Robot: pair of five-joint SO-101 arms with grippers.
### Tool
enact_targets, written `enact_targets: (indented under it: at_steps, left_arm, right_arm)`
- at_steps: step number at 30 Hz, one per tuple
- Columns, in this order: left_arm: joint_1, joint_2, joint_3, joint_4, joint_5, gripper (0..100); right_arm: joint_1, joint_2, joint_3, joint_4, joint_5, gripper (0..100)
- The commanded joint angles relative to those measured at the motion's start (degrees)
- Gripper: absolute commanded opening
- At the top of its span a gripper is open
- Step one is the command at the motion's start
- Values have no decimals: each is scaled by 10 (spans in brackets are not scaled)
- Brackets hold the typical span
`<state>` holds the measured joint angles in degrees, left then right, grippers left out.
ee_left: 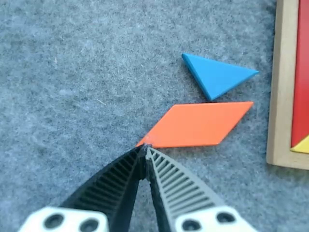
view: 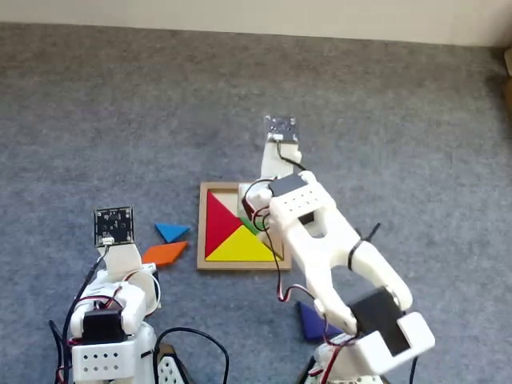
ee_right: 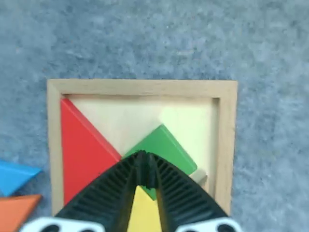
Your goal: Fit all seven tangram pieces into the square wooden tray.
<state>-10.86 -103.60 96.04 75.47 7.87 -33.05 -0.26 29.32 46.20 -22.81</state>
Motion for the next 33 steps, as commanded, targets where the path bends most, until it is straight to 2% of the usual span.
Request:
enact_targets:
  at_steps: [1,4,11,15,20,27,29,31,33]
  left_arm:
    - [-4,0,12,2,-4,7]
    - [-4,0,12,2,-4,7]
    - [-4,0,12,2,-4,7]
    - [-4,0,12,2,-4,7]
    - [-4,0,12,2,-4,7]
    - [-4,0,12,2,-4,7]
    - [-4,0,12,2,-4,7]
    - [-4,0,12,2,-4,7]
    - [-4,0,12,2,-4,7]
  right_arm:
    - [-11,17,-5,-14,10,8]
    - [-9,42,-7,23,12,8]
    - [-10,45,-11,213,137,8]
    - [-11,33,-11,237,155,8]
    - [-8,-63,-7,251,155,8]
    - [-8,-208,-4,335,157,13]
    - [-8,-223,-4,379,194,15]
    - [-8,-225,-4,420,243,45]
    - [-7,-224,1,457,268,118]
